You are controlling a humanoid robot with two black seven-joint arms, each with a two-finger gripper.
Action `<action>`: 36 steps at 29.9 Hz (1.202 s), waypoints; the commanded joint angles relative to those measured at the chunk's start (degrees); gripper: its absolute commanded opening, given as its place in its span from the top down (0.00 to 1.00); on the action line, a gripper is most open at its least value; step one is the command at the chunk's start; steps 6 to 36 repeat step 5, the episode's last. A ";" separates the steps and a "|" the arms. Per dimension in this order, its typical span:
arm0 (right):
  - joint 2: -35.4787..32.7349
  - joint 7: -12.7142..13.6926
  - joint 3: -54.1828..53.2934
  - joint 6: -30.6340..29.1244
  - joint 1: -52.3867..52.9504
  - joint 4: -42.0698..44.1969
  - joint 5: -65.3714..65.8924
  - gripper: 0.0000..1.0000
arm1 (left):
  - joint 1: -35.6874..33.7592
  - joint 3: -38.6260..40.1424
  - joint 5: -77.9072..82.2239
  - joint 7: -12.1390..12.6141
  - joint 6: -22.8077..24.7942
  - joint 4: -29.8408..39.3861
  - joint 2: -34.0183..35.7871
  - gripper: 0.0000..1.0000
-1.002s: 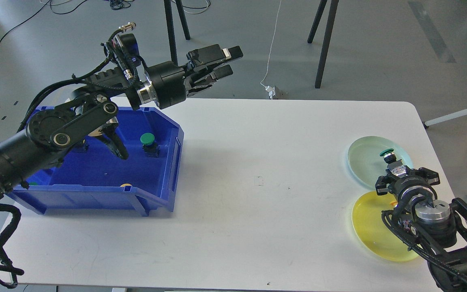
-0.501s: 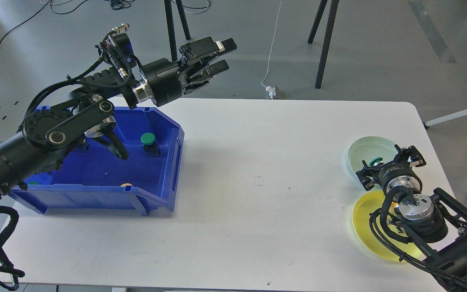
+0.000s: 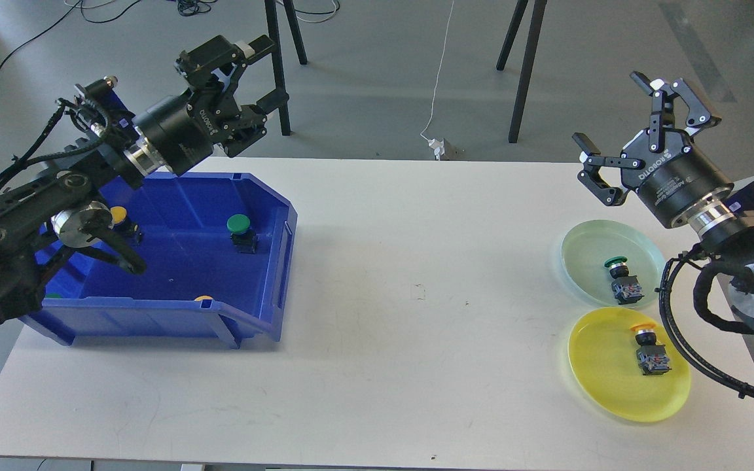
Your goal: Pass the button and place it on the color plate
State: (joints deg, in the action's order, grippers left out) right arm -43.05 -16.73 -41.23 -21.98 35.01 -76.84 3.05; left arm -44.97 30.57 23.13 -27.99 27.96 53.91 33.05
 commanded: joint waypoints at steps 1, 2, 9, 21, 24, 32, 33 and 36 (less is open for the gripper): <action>0.85 -0.14 3.18 -3.95 4.80 2.66 -0.06 0.01 | 1.90 2.21 -3.00 -0.01 0.04 -1.27 0.26 0.08; 2.16 -0.14 3.26 -3.95 5.59 2.83 -0.06 0.01 | 1.99 2.65 -3.00 -0.01 0.04 -1.18 0.44 0.08; 4.72 -0.31 2.65 -3.77 5.95 2.92 -0.06 0.01 | 2.08 3.18 -3.00 -0.01 0.04 -0.92 1.84 0.08; 4.72 -0.31 2.65 -3.77 5.95 2.92 -0.06 0.01 | 2.08 3.18 -3.00 -0.01 0.04 -0.92 1.84 0.08; 4.72 -0.31 2.65 -3.77 5.95 2.92 -0.06 0.01 | 2.08 3.18 -3.00 -0.01 0.04 -0.92 1.84 0.08; 4.72 -0.31 2.65 -3.77 5.95 2.92 -0.06 0.01 | 2.08 3.18 -3.00 -0.01 0.04 -0.92 1.84 0.08; 4.72 -0.31 2.65 -3.77 5.95 2.92 -0.06 0.01 | 2.08 3.18 -3.00 -0.01 0.04 -0.92 1.84 0.08; 4.72 -0.31 2.65 -3.77 5.95 2.92 -0.06 0.01 | 2.08 3.18 -3.00 -0.01 0.04 -0.92 1.84 0.08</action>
